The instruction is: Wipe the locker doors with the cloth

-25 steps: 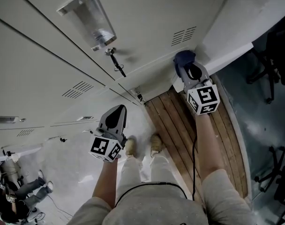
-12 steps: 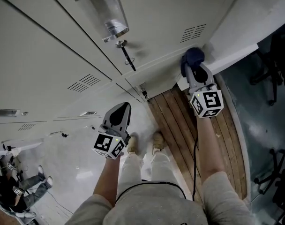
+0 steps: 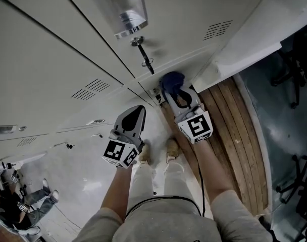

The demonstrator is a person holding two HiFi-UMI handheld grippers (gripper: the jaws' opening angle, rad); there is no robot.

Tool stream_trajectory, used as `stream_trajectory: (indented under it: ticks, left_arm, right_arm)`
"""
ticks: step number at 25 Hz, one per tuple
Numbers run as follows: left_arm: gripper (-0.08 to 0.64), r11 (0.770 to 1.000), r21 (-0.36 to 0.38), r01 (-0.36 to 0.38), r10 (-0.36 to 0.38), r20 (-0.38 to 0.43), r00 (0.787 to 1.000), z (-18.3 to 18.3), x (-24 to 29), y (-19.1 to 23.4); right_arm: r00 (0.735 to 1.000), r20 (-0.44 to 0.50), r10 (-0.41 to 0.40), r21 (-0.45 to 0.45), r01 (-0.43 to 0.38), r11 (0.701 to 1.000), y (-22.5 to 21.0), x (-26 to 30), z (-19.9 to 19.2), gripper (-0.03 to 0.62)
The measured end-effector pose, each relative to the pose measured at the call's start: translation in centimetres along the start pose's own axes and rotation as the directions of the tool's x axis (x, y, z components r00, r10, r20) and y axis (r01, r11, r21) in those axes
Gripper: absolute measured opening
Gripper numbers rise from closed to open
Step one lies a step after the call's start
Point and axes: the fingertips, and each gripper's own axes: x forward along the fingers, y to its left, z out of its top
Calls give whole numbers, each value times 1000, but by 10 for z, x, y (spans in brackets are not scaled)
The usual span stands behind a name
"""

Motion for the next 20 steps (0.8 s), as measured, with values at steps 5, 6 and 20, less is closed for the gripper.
stream_trajectory:
  ticks: [5, 6, 20]
  left_arm:
    - [-2, 1000, -15, 12, -12, 7, 1000, -3, 6, 2]
    - [-2, 1000, -16, 13, -13, 6, 1000, -4, 6, 2]
    - [-2, 1000, -23, 3, -3, -12, 1000, -13, 13, 6]
  right_arm:
    - [997, -14, 70, -26, -71, 997, 38, 22, -13, 57]
    - [996, -19, 86, -32, -87, 996, 43, 25, -16, 57]
    - [996, -80, 33, -19, -35, 999, -1, 25, -38, 57]
